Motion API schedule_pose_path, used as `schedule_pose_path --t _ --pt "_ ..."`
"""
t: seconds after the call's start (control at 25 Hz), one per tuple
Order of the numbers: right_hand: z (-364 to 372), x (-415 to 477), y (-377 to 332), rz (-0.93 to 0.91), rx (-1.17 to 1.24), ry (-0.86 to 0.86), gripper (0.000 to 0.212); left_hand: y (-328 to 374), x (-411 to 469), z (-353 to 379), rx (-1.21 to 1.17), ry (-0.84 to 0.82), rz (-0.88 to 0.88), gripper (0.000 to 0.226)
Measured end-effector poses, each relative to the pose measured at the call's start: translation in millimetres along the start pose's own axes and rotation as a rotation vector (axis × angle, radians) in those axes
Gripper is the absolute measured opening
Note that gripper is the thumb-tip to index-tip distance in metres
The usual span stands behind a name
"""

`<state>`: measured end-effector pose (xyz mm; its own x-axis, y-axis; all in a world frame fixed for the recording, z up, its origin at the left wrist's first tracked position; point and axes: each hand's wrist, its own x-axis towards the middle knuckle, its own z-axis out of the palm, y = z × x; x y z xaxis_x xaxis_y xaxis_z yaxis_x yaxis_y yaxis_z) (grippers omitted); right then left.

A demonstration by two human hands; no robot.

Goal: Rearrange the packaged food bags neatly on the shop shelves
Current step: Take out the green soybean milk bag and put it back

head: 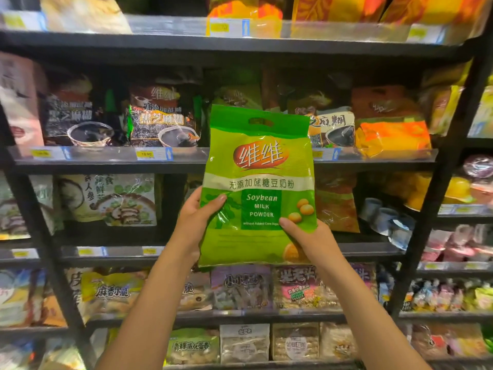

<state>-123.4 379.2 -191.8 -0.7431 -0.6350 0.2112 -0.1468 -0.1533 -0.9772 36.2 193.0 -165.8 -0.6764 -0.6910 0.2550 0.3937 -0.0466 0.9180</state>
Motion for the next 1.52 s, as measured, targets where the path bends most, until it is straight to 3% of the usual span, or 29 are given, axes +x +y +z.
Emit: schedule_pose_path --t 0.12,0.2,0.4,0.56,0.68,0.84,1.2,1.32,1.44,1.52 --pt "-2 28 -22 -0.083 -0.03 -0.068 0.017 23 30 3 -0.033 0.01 -0.005 0.03" --pt "-2 50 -38 -0.128 -0.055 -0.091 0.03 42 52 6 -0.057 0.013 -0.013 0.031" --pt "2 111 -82 -0.133 -0.068 -0.128 0.038 89 114 17 0.013 0.026 -0.071 0.038" --pt "7 160 -113 -0.115 -0.021 -0.099 0.037 110 138 15 0.053 -0.197 -0.053 0.022" --pt "14 192 -127 -0.112 -0.044 -0.085 0.038 118 160 3 0.167 -0.317 -0.017 0.041" --pt "25 229 -141 -0.145 -0.073 -0.087 0.036 130 201 -12 0.386 -0.273 0.024 0.034" --pt "51 298 -153 -0.143 -0.233 -0.007 0.029 130 278 -20 0.465 -0.188 0.077 0.044" --pt "56 308 -141 -0.162 -0.347 0.049 0.028 120 291 -20 0.608 -0.109 0.086 0.062" --pt "59 318 -118 -0.207 -0.688 0.136 0.033 104 296 -16 0.999 -0.026 0.119 0.1" --pt "59 315 -111 -0.253 -0.843 0.143 0.036 99 292 -13 1.193 -0.01 0.142 0.103"
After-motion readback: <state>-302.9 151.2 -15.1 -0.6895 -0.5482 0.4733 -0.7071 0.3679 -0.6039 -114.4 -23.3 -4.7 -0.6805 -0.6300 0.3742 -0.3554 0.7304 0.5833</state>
